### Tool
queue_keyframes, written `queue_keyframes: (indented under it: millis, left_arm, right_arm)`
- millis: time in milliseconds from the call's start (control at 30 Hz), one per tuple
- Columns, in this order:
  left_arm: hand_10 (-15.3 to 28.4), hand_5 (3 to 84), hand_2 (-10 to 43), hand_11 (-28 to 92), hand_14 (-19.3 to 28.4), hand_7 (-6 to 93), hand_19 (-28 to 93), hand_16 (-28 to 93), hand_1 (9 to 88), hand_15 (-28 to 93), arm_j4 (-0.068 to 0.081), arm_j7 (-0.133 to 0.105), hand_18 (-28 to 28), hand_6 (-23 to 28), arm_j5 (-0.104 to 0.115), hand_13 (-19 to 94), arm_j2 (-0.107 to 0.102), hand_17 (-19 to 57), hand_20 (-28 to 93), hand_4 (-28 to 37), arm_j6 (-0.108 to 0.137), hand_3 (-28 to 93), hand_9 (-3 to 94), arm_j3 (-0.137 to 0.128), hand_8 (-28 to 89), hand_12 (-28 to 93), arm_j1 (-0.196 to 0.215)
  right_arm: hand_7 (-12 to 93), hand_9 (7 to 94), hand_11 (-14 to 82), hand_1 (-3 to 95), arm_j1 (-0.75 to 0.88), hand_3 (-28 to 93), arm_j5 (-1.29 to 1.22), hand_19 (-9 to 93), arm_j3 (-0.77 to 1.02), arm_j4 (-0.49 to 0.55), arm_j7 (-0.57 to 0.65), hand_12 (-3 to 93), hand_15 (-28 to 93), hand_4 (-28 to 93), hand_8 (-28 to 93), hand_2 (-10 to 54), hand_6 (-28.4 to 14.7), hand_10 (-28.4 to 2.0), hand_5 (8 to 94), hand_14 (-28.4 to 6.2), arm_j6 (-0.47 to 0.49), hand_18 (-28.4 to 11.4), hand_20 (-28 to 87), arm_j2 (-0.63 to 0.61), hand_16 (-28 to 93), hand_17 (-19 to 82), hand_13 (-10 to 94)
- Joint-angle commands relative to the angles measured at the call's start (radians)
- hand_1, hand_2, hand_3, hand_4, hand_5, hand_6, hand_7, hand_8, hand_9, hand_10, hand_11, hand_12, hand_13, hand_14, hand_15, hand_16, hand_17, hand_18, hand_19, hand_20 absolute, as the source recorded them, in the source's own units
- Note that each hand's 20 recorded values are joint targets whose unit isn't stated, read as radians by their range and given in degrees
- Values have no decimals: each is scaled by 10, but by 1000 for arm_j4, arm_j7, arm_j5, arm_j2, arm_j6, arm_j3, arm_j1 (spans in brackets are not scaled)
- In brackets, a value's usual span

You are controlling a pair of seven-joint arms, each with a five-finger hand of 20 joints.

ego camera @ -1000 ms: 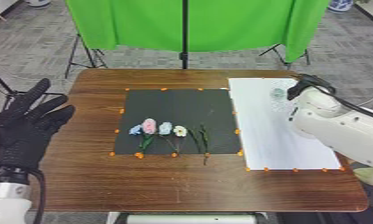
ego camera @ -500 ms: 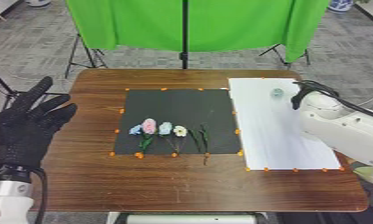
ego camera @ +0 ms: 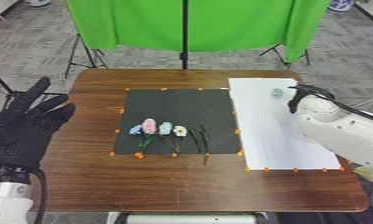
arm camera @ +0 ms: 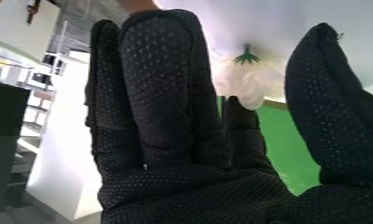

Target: Arrange flowers

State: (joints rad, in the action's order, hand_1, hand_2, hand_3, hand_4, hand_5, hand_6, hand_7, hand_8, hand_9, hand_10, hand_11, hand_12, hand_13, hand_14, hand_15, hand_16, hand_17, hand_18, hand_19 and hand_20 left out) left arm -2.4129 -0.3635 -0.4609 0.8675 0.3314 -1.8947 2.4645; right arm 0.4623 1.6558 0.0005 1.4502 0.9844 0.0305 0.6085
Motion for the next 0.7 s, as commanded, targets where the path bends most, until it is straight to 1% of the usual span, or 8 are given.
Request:
queue_keyframes:
  millis: [33,133,167,200,300,400,600,700]
  left_arm:
    - [211,300,89,314,284,176,594,-122,211,609,-2,0,263,62,5,257,17,-71,249,-283,0,771,330,0,-114,114,20]
    - [211,302,89,316,284,176,594,-122,211,609,-3,0,263,63,4,257,19,-71,249,-283,1,770,332,0,-113,115,22]
    - [211,302,89,316,284,176,594,-122,211,609,-3,2,263,63,4,257,20,-71,249,-283,1,771,332,0,-113,115,23]
    - [211,303,90,316,284,175,594,-122,211,609,-2,2,263,64,3,257,20,-71,249,-283,1,770,332,3,-113,115,19]
    - [211,304,89,315,284,174,594,-122,211,609,-4,4,263,64,2,257,26,-71,249,-283,-3,771,332,0,-113,114,27]
    - [210,305,89,314,284,173,594,-122,211,610,-5,4,262,65,2,258,26,-70,249,-283,5,771,331,3,-112,114,22]
    - [210,307,89,315,284,171,594,-121,211,610,-8,7,262,66,0,258,31,-70,248,-283,5,771,331,-8,-111,115,29]
    - [212,307,89,316,284,172,595,-121,211,610,-7,12,262,67,-1,258,27,-70,248,-283,4,771,333,-7,-111,115,24]
  right_arm:
    - [161,717,226,362,35,772,30,877,18,-5,-11,143,570,-271,-140,-72,41,-144,459,-78,-14,-185,-171,12,144,414,766]
    - [161,734,215,393,32,770,62,867,-20,2,-18,144,553,-276,-141,-76,41,-120,542,-74,-76,-182,-163,4,142,415,769]
    - [165,753,211,412,35,768,83,860,-29,3,-25,145,533,-278,-132,-82,43,-111,589,-67,-96,-176,-156,2,146,419,779]
    - [172,792,186,449,23,742,102,849,-59,2,-29,173,504,-281,-82,-91,41,-96,657,-58,-126,-166,-143,1,157,426,795]
    - [199,868,119,512,39,706,147,848,-55,12,-42,243,470,-281,-18,-95,38,-66,773,-40,-140,-154,-117,-3,177,431,828]
    - [216,905,99,535,48,702,188,867,-49,32,-45,281,463,-282,3,-95,39,-55,807,-26,-209,-146,-99,-6,188,428,849]
    - [220,924,112,539,-17,720,272,894,-85,132,-52,298,477,-282,14,-95,28,-57,821,-23,-383,-148,-82,5,197,423,864]
    - [217,929,121,539,-43,725,298,902,-82,191,-83,301,482,-283,17,-95,24,-57,825,-25,-418,-150,-78,20,198,423,867]
